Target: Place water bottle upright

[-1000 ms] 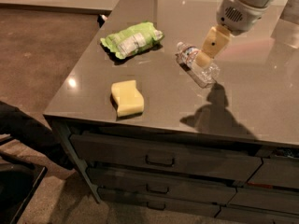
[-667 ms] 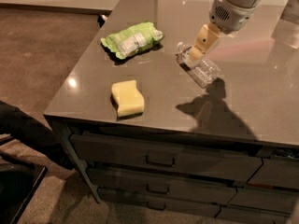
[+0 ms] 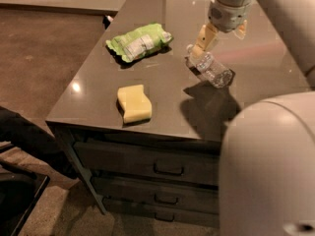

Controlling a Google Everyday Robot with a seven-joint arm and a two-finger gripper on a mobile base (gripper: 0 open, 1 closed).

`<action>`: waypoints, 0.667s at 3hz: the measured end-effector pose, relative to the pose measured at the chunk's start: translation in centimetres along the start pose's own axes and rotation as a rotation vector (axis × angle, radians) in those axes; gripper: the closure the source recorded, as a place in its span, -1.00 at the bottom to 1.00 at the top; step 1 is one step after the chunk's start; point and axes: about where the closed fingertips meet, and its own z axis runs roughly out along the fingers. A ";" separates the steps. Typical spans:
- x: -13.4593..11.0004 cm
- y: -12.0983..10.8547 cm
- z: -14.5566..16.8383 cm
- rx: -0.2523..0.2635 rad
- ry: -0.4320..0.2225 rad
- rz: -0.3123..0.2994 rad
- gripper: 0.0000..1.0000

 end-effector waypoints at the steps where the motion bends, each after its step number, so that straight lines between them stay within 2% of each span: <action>1: -1.8 -0.3 2.0 0.002 0.028 0.006 -1.00; 2: -3.2 -0.2 4.1 -0.009 0.043 0.001 -1.00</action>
Offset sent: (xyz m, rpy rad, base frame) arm 0.0320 0.0148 -0.0459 -0.0387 0.1853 -0.0021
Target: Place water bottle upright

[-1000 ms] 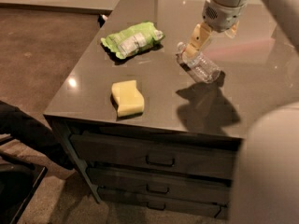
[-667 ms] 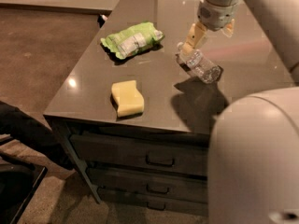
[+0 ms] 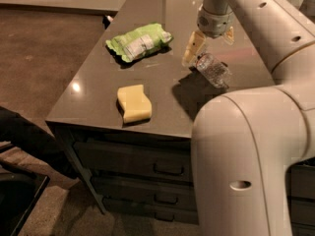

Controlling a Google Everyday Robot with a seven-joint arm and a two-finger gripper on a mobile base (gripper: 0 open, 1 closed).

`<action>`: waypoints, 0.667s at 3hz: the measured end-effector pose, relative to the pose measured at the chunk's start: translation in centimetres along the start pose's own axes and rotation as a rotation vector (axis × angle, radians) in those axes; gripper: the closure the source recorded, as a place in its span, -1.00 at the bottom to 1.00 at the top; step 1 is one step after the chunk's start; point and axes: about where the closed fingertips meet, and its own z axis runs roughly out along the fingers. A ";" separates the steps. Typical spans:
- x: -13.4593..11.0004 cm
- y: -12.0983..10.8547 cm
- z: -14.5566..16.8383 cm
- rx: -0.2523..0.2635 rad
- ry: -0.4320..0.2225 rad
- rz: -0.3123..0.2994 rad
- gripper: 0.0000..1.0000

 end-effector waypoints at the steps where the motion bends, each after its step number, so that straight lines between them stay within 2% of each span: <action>1: -1.0 0.3 2.2 -0.013 0.020 -0.012 -0.95; 2: -1.4 0.5 2.9 -0.013 0.031 -0.022 -0.52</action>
Offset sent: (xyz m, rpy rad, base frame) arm -0.0066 0.0046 -0.0254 -0.0425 0.1549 0.0233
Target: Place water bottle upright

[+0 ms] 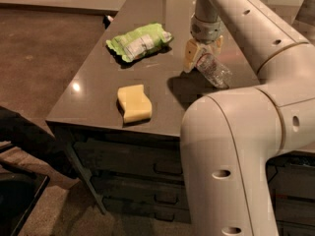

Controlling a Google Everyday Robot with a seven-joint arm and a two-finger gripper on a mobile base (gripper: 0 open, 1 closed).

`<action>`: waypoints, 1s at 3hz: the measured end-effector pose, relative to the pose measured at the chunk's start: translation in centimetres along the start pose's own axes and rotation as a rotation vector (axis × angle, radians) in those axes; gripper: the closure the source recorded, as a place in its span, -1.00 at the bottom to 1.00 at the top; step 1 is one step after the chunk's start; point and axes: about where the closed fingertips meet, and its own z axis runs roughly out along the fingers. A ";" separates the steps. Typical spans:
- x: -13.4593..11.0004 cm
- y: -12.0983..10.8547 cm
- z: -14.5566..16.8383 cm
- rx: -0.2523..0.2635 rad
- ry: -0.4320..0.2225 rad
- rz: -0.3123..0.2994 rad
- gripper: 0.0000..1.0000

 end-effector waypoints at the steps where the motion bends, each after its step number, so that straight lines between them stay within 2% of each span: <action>1: -0.6 0.1 -0.2 0.010 -0.004 -0.035 -0.03; 2: -1.1 0.1 -2.5 -0.023 -0.099 -0.111 0.59; 3: -1.1 -0.3 -5.2 -0.043 -0.186 -0.145 0.99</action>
Offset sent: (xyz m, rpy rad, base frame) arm -0.0115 0.0000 0.0546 0.1065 -0.0145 0.2268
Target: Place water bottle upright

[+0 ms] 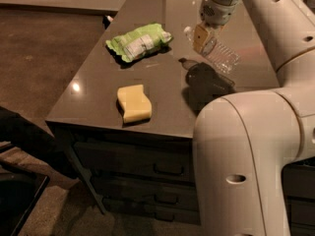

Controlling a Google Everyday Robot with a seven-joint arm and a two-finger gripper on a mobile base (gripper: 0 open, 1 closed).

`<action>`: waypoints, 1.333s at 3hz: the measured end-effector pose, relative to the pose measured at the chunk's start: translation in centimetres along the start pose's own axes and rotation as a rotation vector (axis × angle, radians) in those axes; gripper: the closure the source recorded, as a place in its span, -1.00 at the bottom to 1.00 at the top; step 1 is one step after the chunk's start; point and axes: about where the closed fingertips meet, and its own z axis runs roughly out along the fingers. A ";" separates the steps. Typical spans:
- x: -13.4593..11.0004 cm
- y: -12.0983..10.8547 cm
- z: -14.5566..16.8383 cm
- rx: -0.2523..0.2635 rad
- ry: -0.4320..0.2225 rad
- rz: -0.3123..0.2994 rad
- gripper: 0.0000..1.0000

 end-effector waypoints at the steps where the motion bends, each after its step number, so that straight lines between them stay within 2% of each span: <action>1: 0.3 -0.8 -3.4 -0.020 -0.129 0.011 1.00; 2: 1.0 -2.3 -6.2 -0.019 -0.250 0.034 1.00; 3: 1.3 -4.5 -8.7 0.019 -0.410 0.058 1.00; 4: 2.4 -5.8 -10.8 0.077 -0.527 0.049 1.00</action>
Offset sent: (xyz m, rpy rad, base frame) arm -0.0269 -0.0637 0.0951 0.3106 -0.3391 -0.0409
